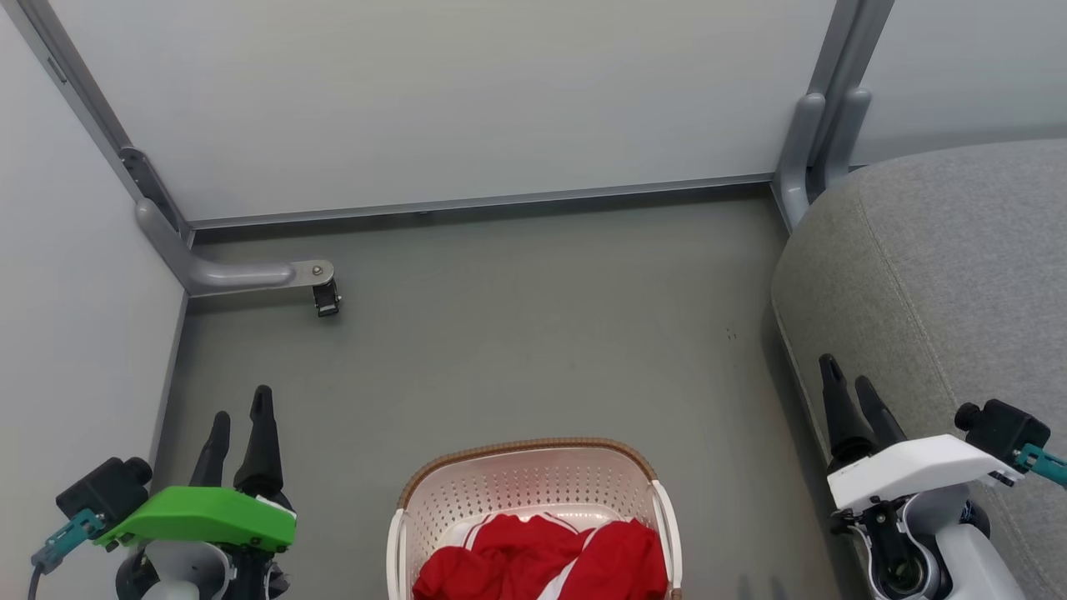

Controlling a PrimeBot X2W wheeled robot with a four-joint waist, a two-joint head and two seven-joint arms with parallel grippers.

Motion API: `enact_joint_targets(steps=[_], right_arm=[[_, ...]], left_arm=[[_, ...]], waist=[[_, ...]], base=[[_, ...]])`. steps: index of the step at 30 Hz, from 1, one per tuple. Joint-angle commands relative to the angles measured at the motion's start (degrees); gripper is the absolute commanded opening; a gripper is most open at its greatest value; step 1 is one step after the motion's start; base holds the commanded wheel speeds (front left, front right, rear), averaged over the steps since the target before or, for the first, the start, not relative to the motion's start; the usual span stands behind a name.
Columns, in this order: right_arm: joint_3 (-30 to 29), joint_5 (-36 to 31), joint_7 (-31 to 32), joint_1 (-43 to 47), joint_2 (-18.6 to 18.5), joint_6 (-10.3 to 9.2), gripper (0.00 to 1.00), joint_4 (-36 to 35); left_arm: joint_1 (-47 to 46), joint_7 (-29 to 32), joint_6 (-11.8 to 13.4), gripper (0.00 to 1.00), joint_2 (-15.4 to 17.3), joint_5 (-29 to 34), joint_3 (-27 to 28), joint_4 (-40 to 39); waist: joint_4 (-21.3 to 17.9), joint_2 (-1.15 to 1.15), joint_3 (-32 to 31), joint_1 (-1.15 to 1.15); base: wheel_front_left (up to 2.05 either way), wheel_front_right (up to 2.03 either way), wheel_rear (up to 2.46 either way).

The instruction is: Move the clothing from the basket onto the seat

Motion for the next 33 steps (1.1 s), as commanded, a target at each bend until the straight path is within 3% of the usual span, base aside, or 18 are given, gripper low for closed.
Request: enact_joint_targets(steps=[1, 20, 33], right_arm=[[0.2, -2.5, -0.6, -1.1, -0.3, 0.01, 1.0, -0.4], [0.6, -20.4, -3.8, -1.8, -0.1, 0.01, 1.0, 1.8], [1.0, -29.8, -5.7, -2.4, 0.1, 0.01, 1.0, 3.0]], left_arm=[[-1.9, -0.6, -0.1, 1.0, 0.9, 2.4, -0.2, -0.2], [-0.7, -3.8, 3.1, 1.0, 2.3, 17.3, -3.6, 1.6], [-0.5, -5.6, 5.2, 1.0, 2.7, 24.2, -4.9, 2.5]], waist=[[0.0, 0.0, 0.0, 0.0], [-0.1, 0.0, 0.5, 0.0], [0.0, 0.0, 0.6, 0.0]], base=[[0.0, 0.0, 0.0], [0.0, 0.0, 0.0], [0.0, 0.0, 0.0]])
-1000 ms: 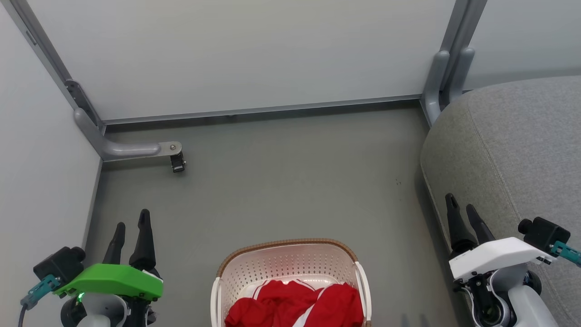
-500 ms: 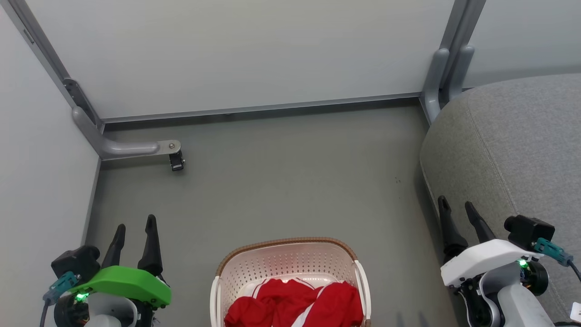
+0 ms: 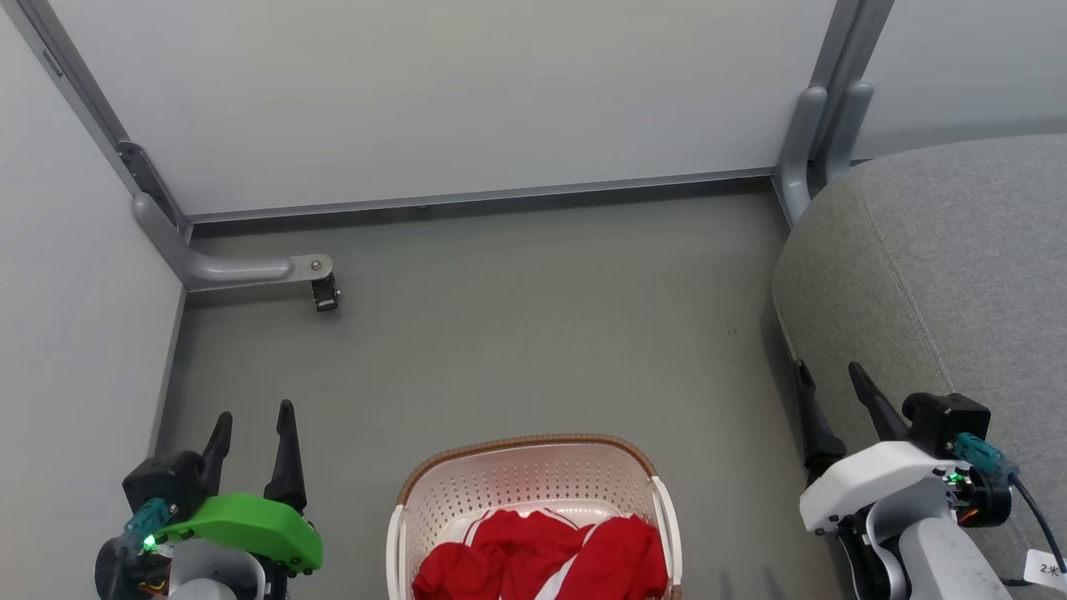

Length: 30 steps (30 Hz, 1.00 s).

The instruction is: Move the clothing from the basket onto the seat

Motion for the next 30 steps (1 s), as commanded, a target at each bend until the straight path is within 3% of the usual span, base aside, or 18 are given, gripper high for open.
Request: enact_joint_targets(steps=[1, 30], right_arm=[[0.1, -1.8, -0.7, -1.0, -0.2, 0.01, 1.0, 0.0], [-0.6, -15.2, -4.2, -1.0, -0.2, 0.01, 1.0, 1.4]], left_arm=[[-0.1, -0.6, 0.4, 1.0, 0.6, 1.8, -0.1, -0.1], [0.9, -4.1, 0.5, 1.0, -0.7, 14.5, 1.0, 0.4]], waist=[[0.0, 0.0, -0.1, 0.0], [0.2, 0.0, 0.2, 0.0]], base=[[0.0, 0.0, 0.0], [0.0, 0.0, 0.0]])
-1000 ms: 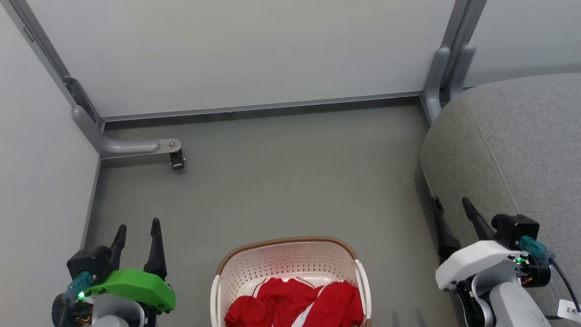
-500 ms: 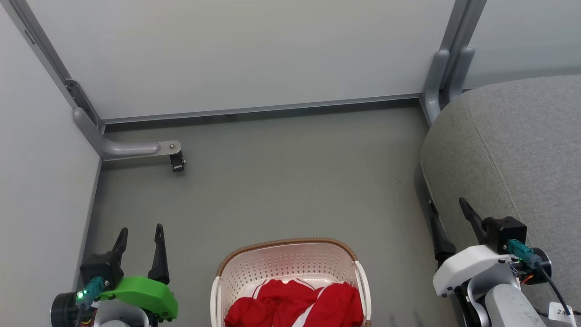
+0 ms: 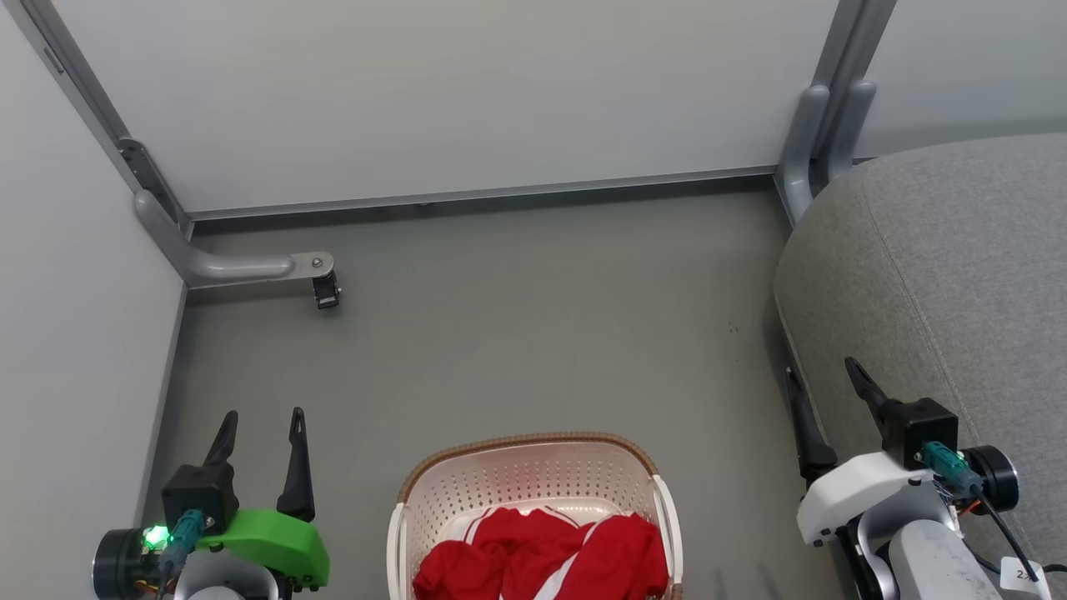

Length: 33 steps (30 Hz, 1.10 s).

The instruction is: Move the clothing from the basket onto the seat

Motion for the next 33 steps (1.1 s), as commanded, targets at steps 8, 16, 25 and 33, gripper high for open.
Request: enact_joint_targets(steps=[8, 16, 25, 33], right_arm=[[-0.2, -3.6, -1.3, -1.2, -0.3, 0.0, 1.0, 0.3], [0.1, -5.9, -1.9, -3.4, -0.3, 0.0, 1.0, -0.9], [1.3, -4.8, -1.9, -9.5, -0.3, -0.01, 1.0, -3.8], [1.8, -4.0, -1.9, -14.6, -0.3, -0.01, 1.0, -6.2]], left_arm=[[-0.5, -1.3, -0.6, 1.0, -0.2, 5.1, 0.8, -0.4], [-2.5, -1.9, -1.9, 1.0, -0.9, 7.6, 0.6, -0.9], [-8.0, -1.9, -5.1, 1.0, -2.1, 6.0, -2.9, -0.5], [-13.7, -1.9, -5.8, 1.0, -2.8, 2.9, -10.7, 1.5]], waist=[[-0.1, 0.0, 0.8, 0.0], [-0.5, 0.0, 5.0, 0.0], [-2.1, 0.0, 16.6, 0.0], [-3.5, 0.0, 25.9, 0.0]], base=[[0.0, 0.0, 0.0], [0.0, 0.0, 0.0], [0.0, 0.0, 0.0], [0.0, 0.0, 0.0]])
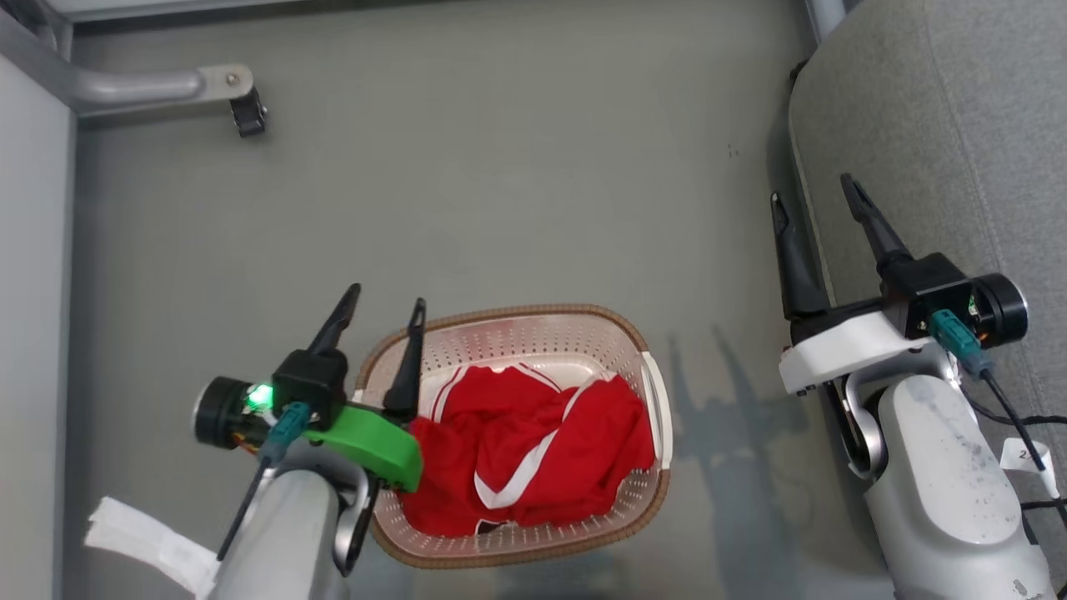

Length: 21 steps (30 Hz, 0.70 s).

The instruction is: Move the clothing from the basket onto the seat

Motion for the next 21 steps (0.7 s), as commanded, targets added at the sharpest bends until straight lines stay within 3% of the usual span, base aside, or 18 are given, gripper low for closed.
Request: enact_joint_targets(steps=[1, 11, 21], right_arm=[[0.1, 0.6, -0.1, -1.7, -0.2, -0.04, 1.0, -0.6], [2.3, 2.0, -0.1, -6.7, -0.2, -0.05, 1.0, -4.4], [3.3, 2.6, -0.1, -8.9, -0.2, -0.05, 1.0, -8.9]], left_arm=[[-2.0, -0.2, -0.3, 1.0, 0.3, -1.4, -2.7, 1.1], [-14.6, -0.1, -0.3, 1.0, 2.4, -10.0, -20.8, 14.3], [-25.6, -0.1, -0.3, 1.0, 1.9, -17.4, -36.0, 28.4]], waist=[[-1.8, 0.0, 7.7, -0.01], [-5.1, 0.0, 18.9, -0.01], [-7.6, 0.0, 28.1, -0.01]], base=[[0.0, 0.0, 0.0], [0.0, 0.0, 0.0], [0.0, 0.0, 0.0]])
